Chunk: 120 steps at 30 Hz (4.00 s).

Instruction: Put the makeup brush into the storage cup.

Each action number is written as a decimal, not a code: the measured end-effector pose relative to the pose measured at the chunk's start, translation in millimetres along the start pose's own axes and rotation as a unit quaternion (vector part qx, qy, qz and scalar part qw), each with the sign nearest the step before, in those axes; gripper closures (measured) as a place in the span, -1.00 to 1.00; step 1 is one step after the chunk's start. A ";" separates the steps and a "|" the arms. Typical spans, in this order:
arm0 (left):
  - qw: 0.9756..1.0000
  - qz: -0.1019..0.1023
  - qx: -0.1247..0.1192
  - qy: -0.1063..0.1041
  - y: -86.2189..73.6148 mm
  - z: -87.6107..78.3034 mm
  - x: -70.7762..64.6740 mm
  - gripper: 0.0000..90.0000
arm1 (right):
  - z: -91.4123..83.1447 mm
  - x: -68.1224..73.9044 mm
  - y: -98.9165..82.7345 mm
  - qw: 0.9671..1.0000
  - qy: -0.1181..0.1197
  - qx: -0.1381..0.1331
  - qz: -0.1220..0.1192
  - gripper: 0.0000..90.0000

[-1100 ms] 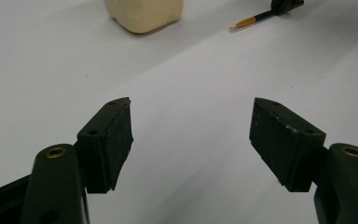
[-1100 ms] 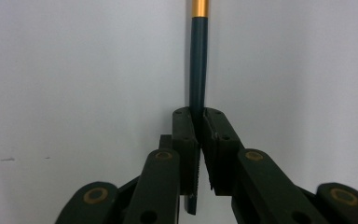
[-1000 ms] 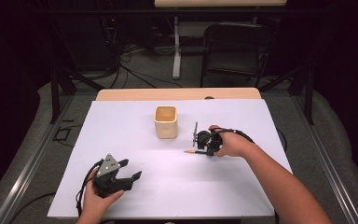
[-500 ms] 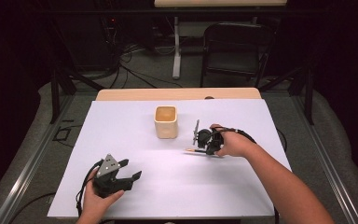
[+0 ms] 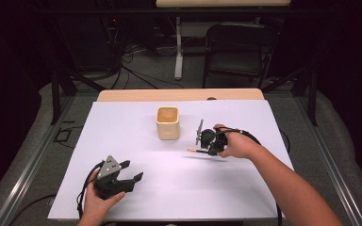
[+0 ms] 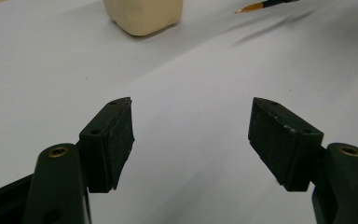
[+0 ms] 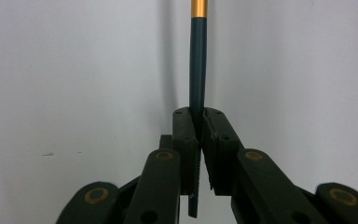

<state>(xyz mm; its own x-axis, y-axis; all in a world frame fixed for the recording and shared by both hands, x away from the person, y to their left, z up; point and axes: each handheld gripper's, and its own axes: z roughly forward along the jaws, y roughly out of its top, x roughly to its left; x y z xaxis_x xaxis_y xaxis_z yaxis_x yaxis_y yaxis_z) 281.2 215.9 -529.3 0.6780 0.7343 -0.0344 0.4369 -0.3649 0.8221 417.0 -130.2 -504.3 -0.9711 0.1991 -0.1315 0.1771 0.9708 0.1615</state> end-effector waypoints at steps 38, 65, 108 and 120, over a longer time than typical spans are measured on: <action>1.000 -0.007 -0.011 -0.010 -0.1 -0.3 0.0 -0.27 | -36.1 28.0 -13.6 0.990 0.001 -0.131 0.044 0.86; 1.000 -0.007 -0.011 -0.011 -0.1 -0.1 -1.0 -0.27 | -36.4 45.0 -25.4 0.974 -0.003 -0.210 0.082 0.86; 1.000 -0.005 -0.024 -0.009 -0.5 -0.8 -1.2 -0.27 | -15.4 88.4 -25.4 0.911 -0.003 -0.382 0.155 0.86; 1.000 -0.003 -0.026 -0.012 -0.8 0.3 -2.1 -0.23 | -11.4 97.6 -26.6 0.895 -0.012 -0.411 0.172 0.86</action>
<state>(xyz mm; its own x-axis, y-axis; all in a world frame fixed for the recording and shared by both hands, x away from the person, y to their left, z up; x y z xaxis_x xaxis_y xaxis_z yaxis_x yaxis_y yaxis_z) 279.6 214.5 -530.0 0.6892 0.7227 -0.0527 0.4100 -0.3290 0.8506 315.7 -138.2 -510.3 -0.8765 0.4795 0.0438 0.2769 0.4276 0.8605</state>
